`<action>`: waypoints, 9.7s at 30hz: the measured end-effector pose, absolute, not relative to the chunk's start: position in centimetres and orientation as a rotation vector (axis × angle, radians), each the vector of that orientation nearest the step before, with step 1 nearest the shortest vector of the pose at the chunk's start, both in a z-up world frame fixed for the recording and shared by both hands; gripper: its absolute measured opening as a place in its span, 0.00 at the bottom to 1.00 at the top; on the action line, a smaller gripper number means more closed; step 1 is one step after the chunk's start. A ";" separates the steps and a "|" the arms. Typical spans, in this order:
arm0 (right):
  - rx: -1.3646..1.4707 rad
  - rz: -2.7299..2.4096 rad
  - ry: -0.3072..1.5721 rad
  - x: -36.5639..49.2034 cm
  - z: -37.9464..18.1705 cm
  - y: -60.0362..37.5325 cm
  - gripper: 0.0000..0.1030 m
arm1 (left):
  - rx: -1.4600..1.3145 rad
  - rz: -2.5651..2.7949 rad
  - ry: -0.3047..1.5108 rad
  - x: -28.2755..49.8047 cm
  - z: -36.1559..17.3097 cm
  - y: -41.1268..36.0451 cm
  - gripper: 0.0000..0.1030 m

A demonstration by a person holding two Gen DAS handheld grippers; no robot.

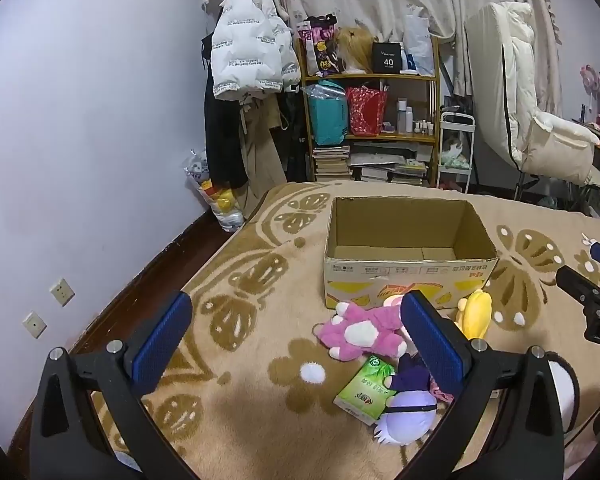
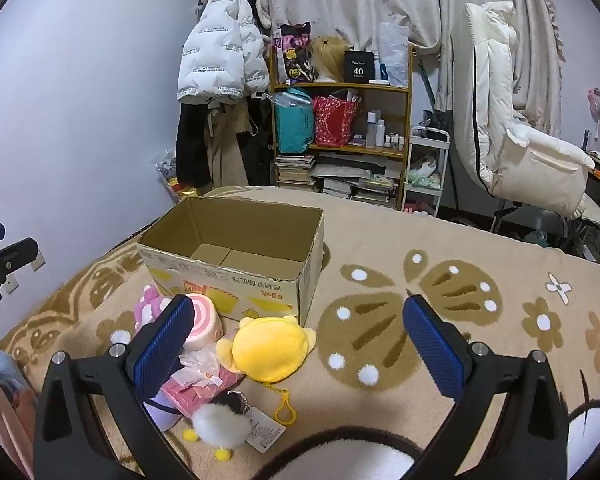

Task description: Organize soft objects

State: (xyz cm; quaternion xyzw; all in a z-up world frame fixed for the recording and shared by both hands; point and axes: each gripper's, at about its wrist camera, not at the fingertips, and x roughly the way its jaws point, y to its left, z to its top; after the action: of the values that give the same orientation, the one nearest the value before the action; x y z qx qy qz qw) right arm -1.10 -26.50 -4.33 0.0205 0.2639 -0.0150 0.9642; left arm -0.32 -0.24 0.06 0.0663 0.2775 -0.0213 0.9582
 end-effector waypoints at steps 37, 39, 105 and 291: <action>0.032 -0.029 0.540 -0.9 -4.4 -26.2 1.00 | 0.149 -0.046 0.561 -0.4 -0.4 -0.5 1.00; 0.033 -0.030 0.540 -0.9 -4.4 -26.1 1.00 | 0.149 -0.049 0.559 -0.5 -0.5 -0.5 1.00; 0.047 0.025 0.661 4.6 -7.4 -25.3 1.00 | 0.227 -0.142 0.749 5.6 -3.0 -3.6 1.00; 0.195 0.201 0.772 15.6 -7.0 -27.3 0.90 | 0.076 -0.271 0.792 18.7 -2.3 -7.4 0.87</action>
State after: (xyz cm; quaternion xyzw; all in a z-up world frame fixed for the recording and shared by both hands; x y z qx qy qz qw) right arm 15.63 -27.30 -6.99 0.0947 0.3752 0.0976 0.9169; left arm 18.73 -7.41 -2.35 0.0368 0.3845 -0.1317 0.9129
